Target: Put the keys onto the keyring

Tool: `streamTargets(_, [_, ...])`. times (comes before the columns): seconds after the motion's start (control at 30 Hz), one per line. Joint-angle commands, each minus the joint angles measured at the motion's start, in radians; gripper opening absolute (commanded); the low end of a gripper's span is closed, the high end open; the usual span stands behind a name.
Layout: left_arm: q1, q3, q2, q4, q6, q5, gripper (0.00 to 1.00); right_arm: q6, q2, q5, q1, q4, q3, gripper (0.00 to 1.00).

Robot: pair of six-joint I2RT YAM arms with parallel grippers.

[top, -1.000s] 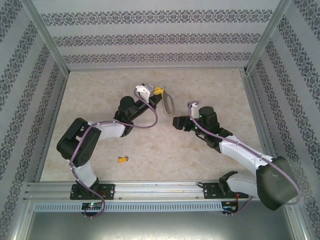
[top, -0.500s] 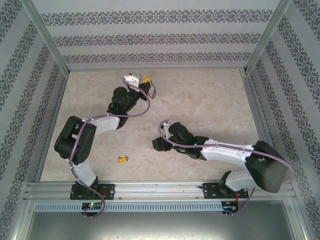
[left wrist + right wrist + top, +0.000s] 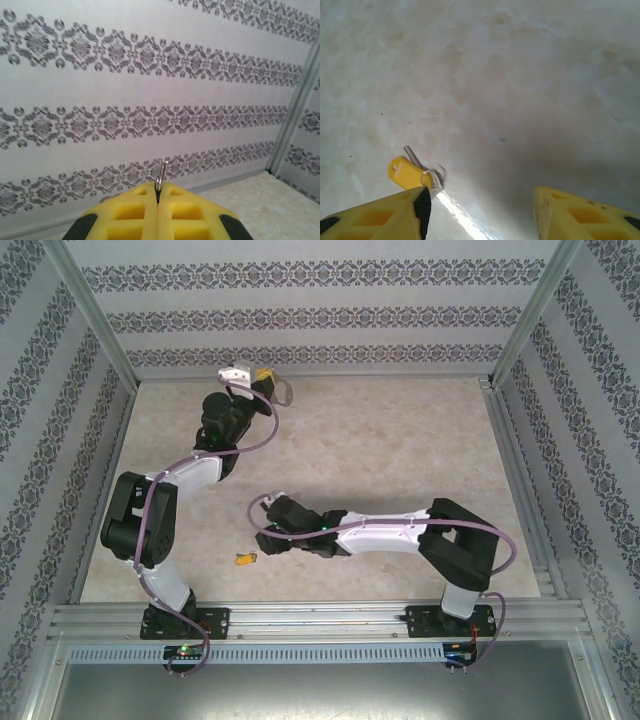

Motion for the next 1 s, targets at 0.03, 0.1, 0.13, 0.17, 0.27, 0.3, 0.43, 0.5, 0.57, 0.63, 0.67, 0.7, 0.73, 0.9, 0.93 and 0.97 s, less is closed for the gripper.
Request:
streamTargets(0.03, [0.027,0.066,-0.034,-0.044,0.004,-0.005,0.00,-0.053,0.083,0.064,0.044,-0.142,0.127,0.55])
streamTargets(0.1, [0.039,0.078,-0.031,-0.053,0.002,0.000,0.00,-0.066,0.119,0.070,0.059,-0.173,0.170,0.54])
streamTargets(0.13, [0.045,0.083,-0.030,-0.056,-0.002,0.003,0.00,-0.072,0.136,0.073,0.065,-0.186,0.190,0.53])
streamTargets(0.17, [0.048,0.085,-0.030,-0.058,-0.004,0.007,0.00,-0.076,0.148,0.073,0.072,-0.194,0.201,0.53])
streamTargets(0.27, [0.054,0.089,-0.031,-0.064,-0.003,0.018,0.00,-0.093,0.189,0.080,0.090,-0.227,0.244,0.51])
streamTargets(0.3, [0.056,0.089,-0.032,-0.064,-0.003,0.019,0.00,-0.100,0.201,0.082,0.095,-0.237,0.258,0.50])
streamTargets(0.43, [0.058,0.093,-0.034,-0.074,-0.002,0.025,0.00,-0.127,0.246,0.105,0.121,-0.282,0.312,0.47])
streamTargets(0.5, [0.058,0.099,-0.034,-0.078,0.000,0.032,0.00,-0.136,0.266,0.115,0.130,-0.303,0.338,0.47])
streamTargets(0.57, [0.059,0.105,-0.034,-0.082,0.003,0.038,0.00,-0.142,0.284,0.122,0.134,-0.315,0.358,0.45])
streamTargets(0.63, [0.059,0.110,-0.034,-0.087,0.005,0.039,0.00,-0.143,0.297,0.124,0.136,-0.324,0.373,0.44])
streamTargets(0.67, [0.060,0.111,-0.035,-0.087,0.004,0.041,0.00,-0.144,0.302,0.125,0.136,-0.326,0.377,0.43])
streamTargets(0.7, [0.058,0.113,-0.035,-0.088,0.004,0.043,0.00,-0.143,0.307,0.129,0.136,-0.326,0.381,0.42])
streamTargets(0.73, [0.060,0.114,-0.035,-0.088,0.004,0.046,0.00,-0.144,0.310,0.133,0.136,-0.329,0.385,0.41])
streamTargets(0.9, [0.060,0.117,-0.034,-0.084,-0.001,0.054,0.00,-0.150,0.332,0.134,0.136,-0.337,0.404,0.38])
streamTargets(0.93, [0.060,0.117,-0.034,-0.084,-0.002,0.055,0.00,-0.150,0.337,0.135,0.136,-0.338,0.407,0.38])
streamTargets(0.97, [0.060,0.116,-0.035,-0.084,-0.002,0.057,0.00,-0.151,0.342,0.134,0.135,-0.338,0.408,0.38])
